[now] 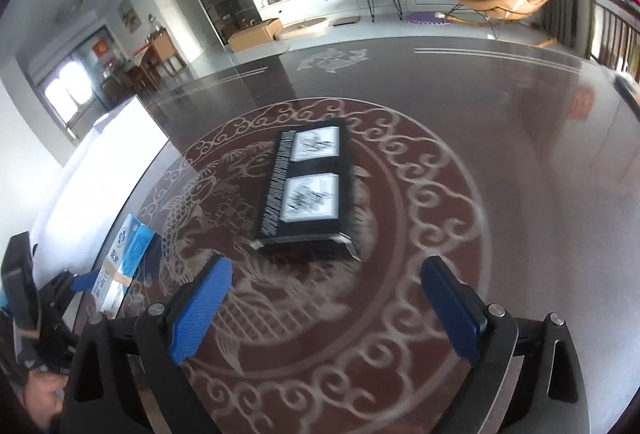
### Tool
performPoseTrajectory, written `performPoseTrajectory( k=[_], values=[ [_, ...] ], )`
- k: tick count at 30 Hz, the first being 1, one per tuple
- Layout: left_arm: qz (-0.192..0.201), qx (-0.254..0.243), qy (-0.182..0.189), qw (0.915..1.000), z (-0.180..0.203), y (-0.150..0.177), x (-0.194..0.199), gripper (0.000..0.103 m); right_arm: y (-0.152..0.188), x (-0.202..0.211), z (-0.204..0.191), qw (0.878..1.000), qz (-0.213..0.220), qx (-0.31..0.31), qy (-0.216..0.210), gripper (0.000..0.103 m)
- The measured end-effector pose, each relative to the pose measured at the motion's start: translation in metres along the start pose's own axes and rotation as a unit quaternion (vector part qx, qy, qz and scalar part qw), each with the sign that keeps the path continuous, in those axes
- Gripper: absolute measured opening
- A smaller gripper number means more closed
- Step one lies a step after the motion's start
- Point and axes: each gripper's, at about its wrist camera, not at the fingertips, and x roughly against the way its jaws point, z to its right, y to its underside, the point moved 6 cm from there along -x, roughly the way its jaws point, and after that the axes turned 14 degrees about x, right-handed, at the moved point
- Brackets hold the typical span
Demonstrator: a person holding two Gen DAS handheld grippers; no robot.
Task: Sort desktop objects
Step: 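Reach the right tool to the black soap bar box and close on it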
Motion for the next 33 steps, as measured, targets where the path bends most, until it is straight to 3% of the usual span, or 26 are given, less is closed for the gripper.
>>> performPoseTrajectory(
  k=[4,8,27,29,31,33],
  values=[
    [0.0,0.0,0.0,1.0,0.0,0.0,0.0,0.103,-0.017,-0.039,-0.023,0.998,-0.04,0.026,0.04,0.098],
    [0.0,0.0,0.0,1.0,0.0,0.001,0.001,0.103,-0.029,-0.065,-0.034,0.989,-0.063,0.062,0.12,0.103],
    [0.0,0.002,0.0,1.0,0.0,0.001,0.002,0.103,-0.033,-0.062,-0.027,0.989,-0.068,0.068,0.109,0.102],
    [0.0,0.002,0.0,1.0,0.0,0.001,0.002,0.103,-0.032,-0.056,-0.025,0.99,-0.059,0.068,0.11,0.088],
    [0.0,0.002,0.0,1.0,0.0,0.001,0.002,0.103,-0.033,-0.053,-0.027,0.99,-0.05,0.07,0.112,0.059],
    [0.0,0.002,0.0,1.0,0.0,0.001,0.003,0.103,-0.032,-0.049,-0.029,0.99,-0.05,0.079,0.106,0.059]
  ],
)
